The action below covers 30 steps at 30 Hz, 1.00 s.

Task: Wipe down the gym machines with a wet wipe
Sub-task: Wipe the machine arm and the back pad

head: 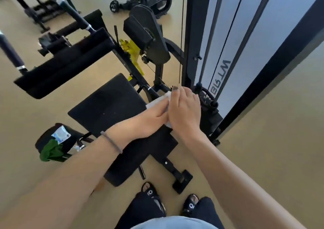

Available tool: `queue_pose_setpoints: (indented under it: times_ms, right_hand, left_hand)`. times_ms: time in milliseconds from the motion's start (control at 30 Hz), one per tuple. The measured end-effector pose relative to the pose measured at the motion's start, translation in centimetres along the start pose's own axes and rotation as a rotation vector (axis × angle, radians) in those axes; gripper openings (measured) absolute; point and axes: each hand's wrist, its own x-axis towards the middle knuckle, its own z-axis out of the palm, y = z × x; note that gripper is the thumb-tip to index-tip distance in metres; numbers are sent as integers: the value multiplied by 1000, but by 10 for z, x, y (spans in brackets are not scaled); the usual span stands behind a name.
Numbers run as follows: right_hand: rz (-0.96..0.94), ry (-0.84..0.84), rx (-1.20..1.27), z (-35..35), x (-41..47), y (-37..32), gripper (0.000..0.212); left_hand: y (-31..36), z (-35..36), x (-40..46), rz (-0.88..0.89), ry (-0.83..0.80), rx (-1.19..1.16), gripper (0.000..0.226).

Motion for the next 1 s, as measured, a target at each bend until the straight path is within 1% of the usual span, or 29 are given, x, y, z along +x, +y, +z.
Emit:
queue_pose_setpoints:
  times_ms: [67,100,167,200,233,267,333,400,433,533,567,633,700,733,767,800,867,900,933,1000]
  right_hand:
    - [69,-77,151,-15,11,-6,61]
    - [115,-126,192,-21,15,-7,60]
    - [127,-182,162,-24,18,-6,59]
    - [113,-185,134,-22,19,-4,56]
    - [97,-182,106,-19,18,-4,52]
    - [82,-166,65,-15,16,-4,48]
    - [58,-79,-50,-8,17,-6,48]
    - [86,3,-99,-3,22,-8,50]
    - [106,15,-102,0,23,-9,52]
    - [154,22,-111,1,27,-8,52]
    - [159,13,-109,-1,27,-9,53]
    - [159,-29,-110,-3,24,-11,56]
    - [141,-64,-144,-6,22,-12,57]
    - [127,-68,-162,-7,21,-12,56]
    - [108,-73,-183,-8,21,-13,54]
    - [67,-84,-220,-8,22,-15,53]
    - [-82,-140,-351,-4,27,-25,56]
    - [-152,-196,-417,-2,32,-31,56]
    - [-201,-278,-465,-1,38,-38,56]
    - [-235,-506,-548,3,52,-48,60]
  left_hand:
    - [12,2,21,0,-13,-38,42]
    - [15,3,19,-8,-17,-60,38]
    - [1,0,-7,-33,-32,-16,21]
    - [-8,-3,-30,-75,-25,3,13]
    - [-18,-6,-52,-130,-11,6,13]
    - [-25,-11,-72,-164,-31,-16,16]
    - [-40,-20,-89,-172,-91,-78,32]
    - [-41,-26,-65,-211,-131,-132,23]
    - [-37,-26,-46,-231,-143,-158,22]
    - [-35,-22,7,-215,-200,-282,57]
    - [-38,-20,17,-200,-200,-306,60]
    - [-40,-20,19,-195,-185,-324,52]
    - [-44,-24,-8,-188,-120,-327,38]
    - [-51,-28,-23,-199,-116,-295,30]
    - [-57,-30,-39,-258,-118,-287,26]
    - [-64,-33,-49,-301,-129,-294,26]
    - [-80,-33,-58,-297,-123,-289,31]
    - [-84,-35,-53,-306,-118,-260,32]
    - [-86,-36,-43,-329,-111,-224,28]
    - [-104,-40,-23,-356,-54,-150,19]
